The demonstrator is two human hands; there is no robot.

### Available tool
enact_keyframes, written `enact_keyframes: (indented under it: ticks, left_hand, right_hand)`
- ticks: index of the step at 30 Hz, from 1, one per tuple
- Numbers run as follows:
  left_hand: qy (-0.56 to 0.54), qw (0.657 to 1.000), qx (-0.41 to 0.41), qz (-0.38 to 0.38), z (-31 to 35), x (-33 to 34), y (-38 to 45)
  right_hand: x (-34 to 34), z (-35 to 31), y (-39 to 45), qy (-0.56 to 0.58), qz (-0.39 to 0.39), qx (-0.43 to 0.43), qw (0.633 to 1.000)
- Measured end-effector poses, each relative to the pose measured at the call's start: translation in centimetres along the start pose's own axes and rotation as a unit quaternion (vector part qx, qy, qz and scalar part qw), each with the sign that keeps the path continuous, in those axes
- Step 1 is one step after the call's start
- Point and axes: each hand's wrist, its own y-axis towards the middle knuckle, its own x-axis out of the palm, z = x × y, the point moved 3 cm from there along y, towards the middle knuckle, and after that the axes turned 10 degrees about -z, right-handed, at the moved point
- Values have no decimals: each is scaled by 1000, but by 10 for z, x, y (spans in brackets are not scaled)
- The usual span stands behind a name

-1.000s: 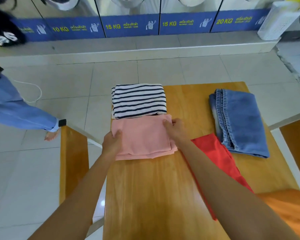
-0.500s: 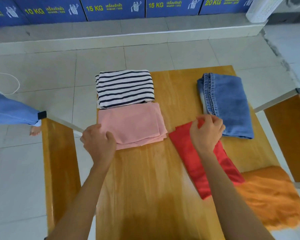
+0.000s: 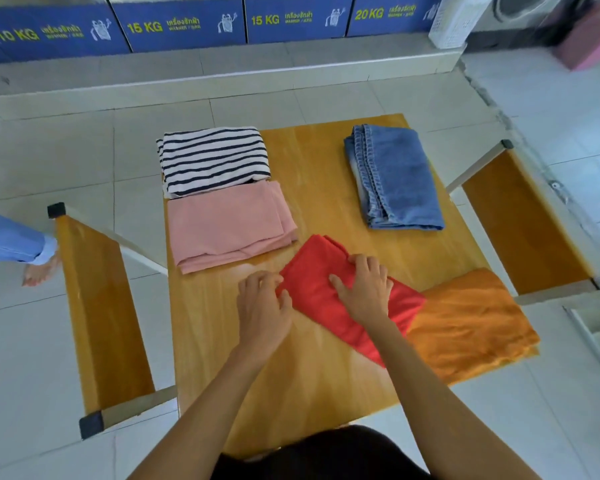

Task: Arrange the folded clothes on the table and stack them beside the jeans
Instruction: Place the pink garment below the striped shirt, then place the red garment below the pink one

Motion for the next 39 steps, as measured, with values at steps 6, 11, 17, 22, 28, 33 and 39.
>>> enact_keyframes:
  ticks: [6,11,17,22,28,33,39]
  left_hand:
    - [11,984,-154,-86,-26,11,-31]
    - [-36,960,-243,-133,-71,7,-64]
    - [-116,965,-224,-70,-79,3,-99]
    - [-164,960,-227,27,-65,-4,-113]
    - [-183,947,-259,57,-97,-50,-86]
    - [-214,942,-249,68,-113,-85,-38]
    - [-154,945,-286,45,-129,-77,-7]
  right_hand:
    - [34,-24,-68,16,-93,-147,985]
    - [27,-9,-91,101,-14,-143,984]
    - [25,33,-112,169,-77,131,974]
    - [36,10,-99,251,-142,106,952]
    - [33,-42,-62,317,-167,12,933]
    - [26,-87,-16,315,-139,-26,939]
    - [38,-94,16,217,-108,-59,968]
